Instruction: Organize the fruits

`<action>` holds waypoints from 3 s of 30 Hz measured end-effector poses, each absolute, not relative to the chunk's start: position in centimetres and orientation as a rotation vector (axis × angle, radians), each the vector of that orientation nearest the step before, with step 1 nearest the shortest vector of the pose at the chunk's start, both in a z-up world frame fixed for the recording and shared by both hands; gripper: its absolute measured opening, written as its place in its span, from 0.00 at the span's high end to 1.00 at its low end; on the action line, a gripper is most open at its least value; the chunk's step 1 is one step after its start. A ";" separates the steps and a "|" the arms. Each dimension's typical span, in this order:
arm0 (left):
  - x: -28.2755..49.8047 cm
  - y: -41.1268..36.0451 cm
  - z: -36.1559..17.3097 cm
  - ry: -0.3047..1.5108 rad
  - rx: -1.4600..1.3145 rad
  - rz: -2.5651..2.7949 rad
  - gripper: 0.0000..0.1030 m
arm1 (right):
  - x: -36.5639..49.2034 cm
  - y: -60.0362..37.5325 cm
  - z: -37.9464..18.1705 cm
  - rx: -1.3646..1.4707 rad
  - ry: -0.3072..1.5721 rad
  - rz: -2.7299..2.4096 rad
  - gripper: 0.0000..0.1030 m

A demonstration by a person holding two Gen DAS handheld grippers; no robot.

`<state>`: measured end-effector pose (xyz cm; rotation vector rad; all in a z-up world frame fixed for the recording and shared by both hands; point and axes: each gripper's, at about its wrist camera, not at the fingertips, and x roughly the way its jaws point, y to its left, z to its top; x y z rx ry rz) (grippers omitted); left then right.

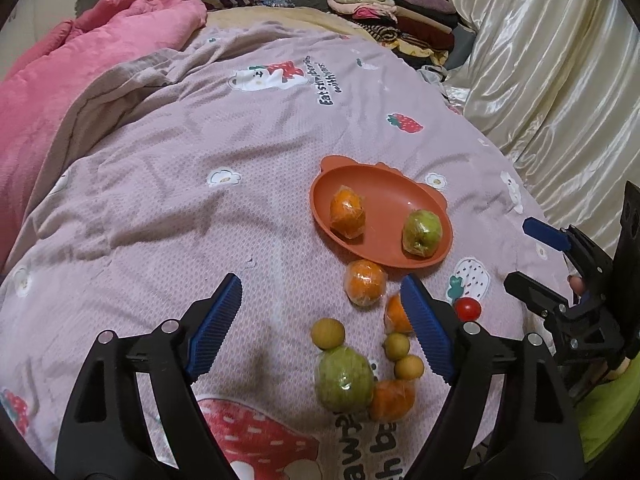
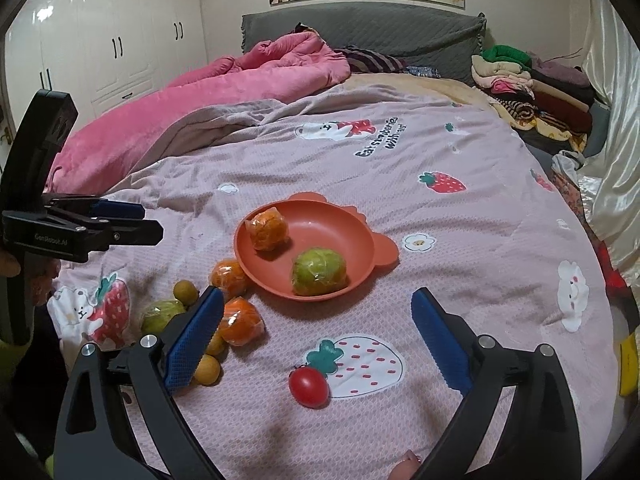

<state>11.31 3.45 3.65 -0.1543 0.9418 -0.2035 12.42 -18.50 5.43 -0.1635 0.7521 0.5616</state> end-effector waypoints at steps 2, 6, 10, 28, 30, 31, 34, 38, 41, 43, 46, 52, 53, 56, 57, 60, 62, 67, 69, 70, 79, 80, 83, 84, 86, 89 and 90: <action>10.9 3.4 3.7 0.938 -0.151 -0.203 0.28 | 12.3 -18.5 5.5 -0.164 0.752 0.560 0.08; 10.4 3.4 3.8 0.935 -0.146 -0.202 0.27 | 12.1 -18.5 5.6 -0.163 0.751 0.558 0.08; 9.9 3.3 3.8 0.934 -0.145 -0.203 0.26 | 11.5 -18.7 5.7 -0.163 0.752 0.555 0.08; 8.0 2.9 2.7 0.956 -0.132 -0.197 0.24 | 10.0 -18.8 4.7 -0.161 0.783 0.564 0.08; 7.9 2.8 2.6 0.958 -0.130 -0.198 0.23 | 9.9 -18.8 4.5 -0.162 0.788 0.562 0.08; 7.8 2.8 2.5 0.961 -0.128 -0.197 0.23 | 9.8 -18.9 4.4 -0.161 0.790 0.562 0.08; 7.6 2.7 2.3 0.965 -0.125 -0.197 0.23 | 9.6 -18.9 4.2 -0.159 0.799 0.561 0.08; 7.3 2.3 2.0 0.974 -0.117 -0.199 0.23 | 9.2 -18.9 3.9 -0.163 0.810 0.566 0.08; 7.1 2.0 1.8 0.979 -0.112 -0.205 0.23 | 9.0 -18.8 3.7 -0.168 0.817 0.571 0.08; 7.0 1.9 1.6 0.984 -0.108 -0.206 0.23 | 9.0 -18.7 3.6 -0.168 0.820 0.569 0.08; 6.9 1.7 1.3 0.992 -0.106 -0.207 0.23 | 8.9 -18.7 3.5 -0.166 0.823 0.570 0.08; 6.4 1.5 1.0 0.999 -0.099 -0.210 0.23 | 8.8 -18.8 3.2 -0.165 0.830 0.571 0.08; 6.3 1.5 0.9 1.000 -0.099 -0.210 0.23 | 8.8 -18.8 3.2 -0.165 0.831 0.570 0.08; 6.1 1.5 0.7 1.005 -0.102 -0.209 0.23 | 8.8 -18.8 3.1 -0.166 0.831 0.570 0.08; 6.0 1.5 0.6 1.006 -0.103 -0.208 0.23 | 8.7 -18.8 3.1 -0.167 0.831 0.569 0.08; 5.8 1.6 0.4 1.013 -0.107 -0.211 0.23 | 8.6 -18.9 3.0 -0.168 0.833 0.569 0.08; 5.6 1.6 0.1 1.018 -0.107 -0.213 0.23 | 8.6 -18.9 2.8 -0.166 0.837 0.569 0.08; 5.8 1.5 -0.4 1.031 -0.116 -0.226 0.23 | 8.7 -19.1 2.3 -0.164 0.845 0.566 0.08; 6.1 1.6 -0.6 1.035 -0.124 -0.228 0.23 | 8.8 -19.1 2.1 -0.163 0.849 0.565 0.08; 6.2 1.5 -0.8 1.041 -0.131 -0.235 0.23 | 8.8 -19.1 2.0 -0.163 0.851 0.563 0.08; 8.0 1.1 -2.6 1.102 -0.199 -0.276 0.31 | 9.6 -19.3 0.0 -0.167 0.892 0.555 0.08; 8.2 1.1 -2.8 1.112 -0.206 -0.276 0.34 | 9.7 -19.4 -0.2 -0.166 0.897 0.555 0.08; 8.4 1.1 -3.2 1.126 -0.226 -0.286 0.37 | 9.9 -19.4 -0.9 -0.173 0.906 0.555 0.11; 8.4 1.1 -3.3 1.127 -0.231 -0.286 0.39 | 9.9 -19.4 -1.1 -0.177 0.905 0.554 0.13; 8.7 1.0 -3.4 1.132 -0.239 -0.288 0.41 | 10.1 -19.3 -1.4 -0.184 0.909 0.561 0.24; 8.7 1.1 -3.5 1.134 -0.250 -0.298 0.45 | 10.3 -19.0 -1.8 -0.207 0.909 0.570 0.35; 8.6 1.3 -3.5 1.135 -0.258 -0.300 0.45 | 10.3 -18.8 -1.9 -0.219 0.905 0.572 0.39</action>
